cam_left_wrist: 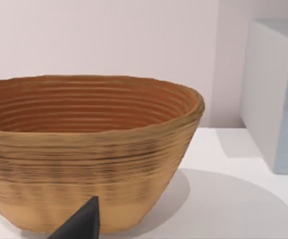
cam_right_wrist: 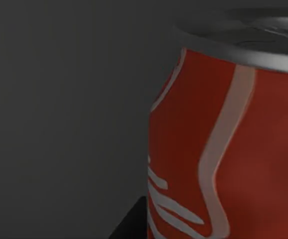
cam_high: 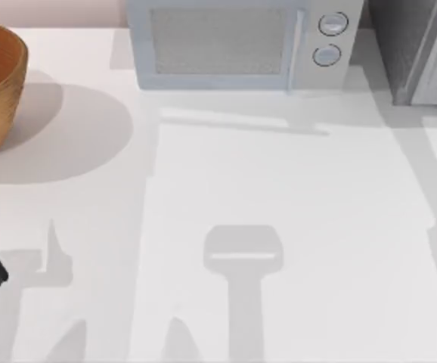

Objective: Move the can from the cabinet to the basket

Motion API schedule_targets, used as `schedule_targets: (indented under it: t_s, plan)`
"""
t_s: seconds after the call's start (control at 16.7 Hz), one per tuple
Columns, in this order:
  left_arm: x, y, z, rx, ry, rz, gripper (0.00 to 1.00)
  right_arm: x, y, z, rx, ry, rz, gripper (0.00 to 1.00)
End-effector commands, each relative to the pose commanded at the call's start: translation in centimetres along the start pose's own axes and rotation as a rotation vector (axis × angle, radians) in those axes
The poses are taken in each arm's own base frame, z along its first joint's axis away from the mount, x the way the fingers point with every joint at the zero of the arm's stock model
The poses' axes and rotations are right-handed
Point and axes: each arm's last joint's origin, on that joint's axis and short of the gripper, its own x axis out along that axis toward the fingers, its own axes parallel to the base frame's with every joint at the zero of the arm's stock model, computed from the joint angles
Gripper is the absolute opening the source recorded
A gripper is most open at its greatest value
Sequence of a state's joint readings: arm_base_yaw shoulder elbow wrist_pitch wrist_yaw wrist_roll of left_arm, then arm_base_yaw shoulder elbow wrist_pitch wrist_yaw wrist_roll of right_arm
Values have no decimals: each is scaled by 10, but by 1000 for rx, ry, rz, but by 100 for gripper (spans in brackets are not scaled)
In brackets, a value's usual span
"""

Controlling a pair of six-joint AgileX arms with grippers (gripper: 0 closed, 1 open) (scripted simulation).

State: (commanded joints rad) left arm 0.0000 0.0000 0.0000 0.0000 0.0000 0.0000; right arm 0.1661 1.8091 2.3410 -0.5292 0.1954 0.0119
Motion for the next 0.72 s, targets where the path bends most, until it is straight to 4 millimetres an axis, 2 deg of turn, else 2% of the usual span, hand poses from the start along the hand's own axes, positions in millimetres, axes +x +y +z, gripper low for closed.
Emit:
schedule_targets:
  t_s: [0.18, 0.36, 0.48, 0.72]
  plan:
    - [0, 0, 0, 0, 0, 0, 100, -57, 0, 22, 2, -10, 3, 0]
    - [0, 0, 0, 0, 0, 0, 100, -108, -3, 34, 4, -12, 4, 0]
    - [0, 0, 0, 0, 0, 0, 100, -124, -4, 35, 2, -5, 5, 0]
    - [0, 0, 0, 0, 0, 0, 100, -125, -5, 34, 2, 1, 2, 0]
